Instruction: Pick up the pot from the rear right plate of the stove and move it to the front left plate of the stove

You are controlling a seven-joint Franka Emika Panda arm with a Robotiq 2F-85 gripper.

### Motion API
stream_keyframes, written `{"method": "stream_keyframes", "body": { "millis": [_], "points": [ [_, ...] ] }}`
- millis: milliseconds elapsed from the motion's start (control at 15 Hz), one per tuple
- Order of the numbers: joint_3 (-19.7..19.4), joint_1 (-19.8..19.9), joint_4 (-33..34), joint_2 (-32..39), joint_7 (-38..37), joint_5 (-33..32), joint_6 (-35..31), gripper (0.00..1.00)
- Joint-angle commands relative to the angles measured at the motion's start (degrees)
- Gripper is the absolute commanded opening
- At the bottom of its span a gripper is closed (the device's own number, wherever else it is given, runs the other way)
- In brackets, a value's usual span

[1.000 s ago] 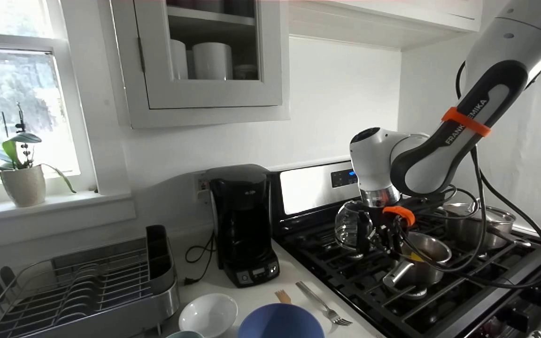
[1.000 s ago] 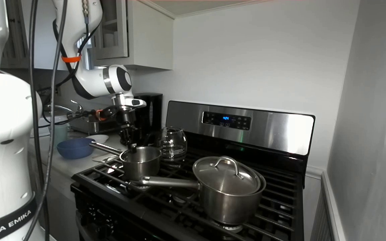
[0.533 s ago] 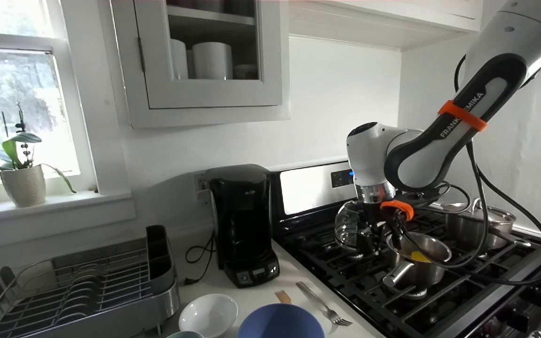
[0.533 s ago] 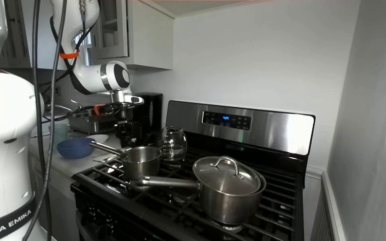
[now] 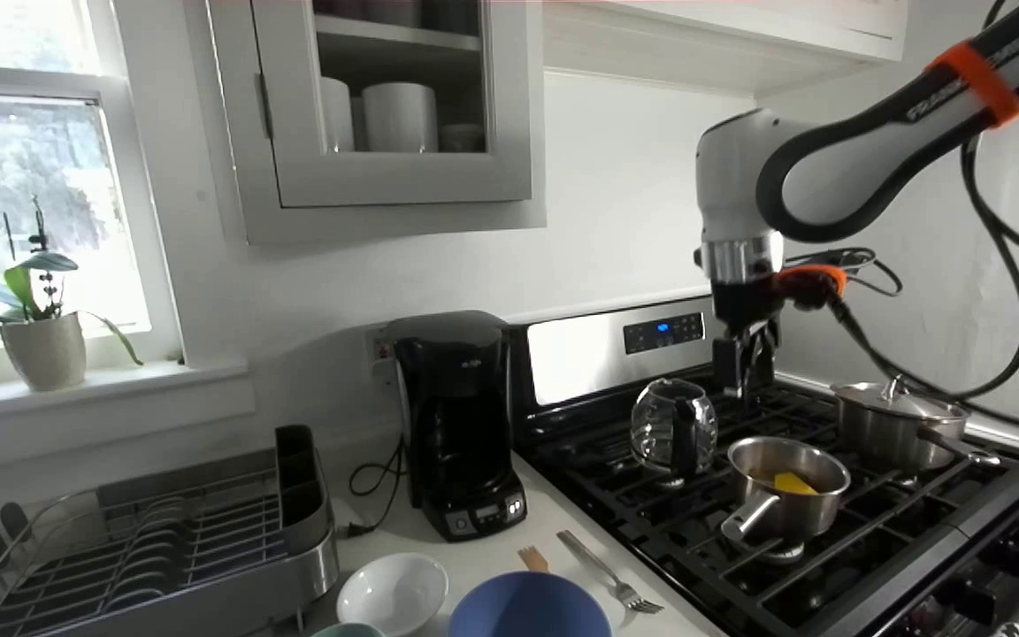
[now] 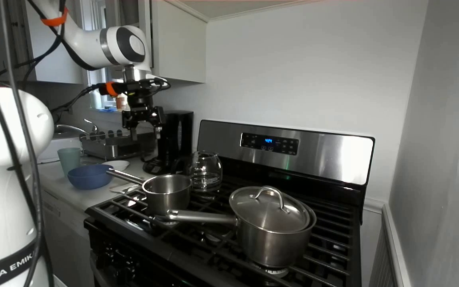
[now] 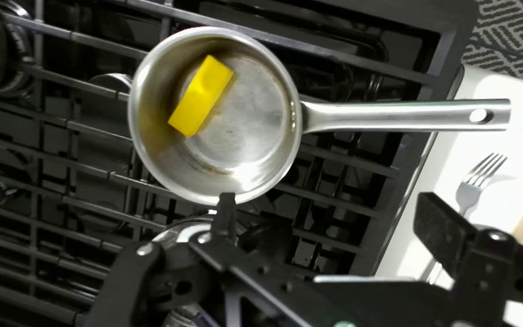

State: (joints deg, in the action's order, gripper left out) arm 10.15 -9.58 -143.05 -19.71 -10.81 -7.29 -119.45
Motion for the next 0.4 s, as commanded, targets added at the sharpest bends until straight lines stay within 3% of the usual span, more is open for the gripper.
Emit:
{"method": "stream_keyframes", "body": {
  "millis": [0, 133, 200, 333],
  "points": [
    [-3.13, 0.76, -2.0, -13.87, 8.73, 0.11, 6.44, 1.0],
    [-6.23, 0.88, -1.34, -19.61, 15.87, -0.35, 10.72, 1.0],
    [-3.55, 1.17, 0.11, -13.02, 10.35, 0.17, 7.83, 1.0],
    [-5.54, 1.33, 0.01, -17.81, 14.34, 0.21, 10.33, 1.0]
  ]
}}
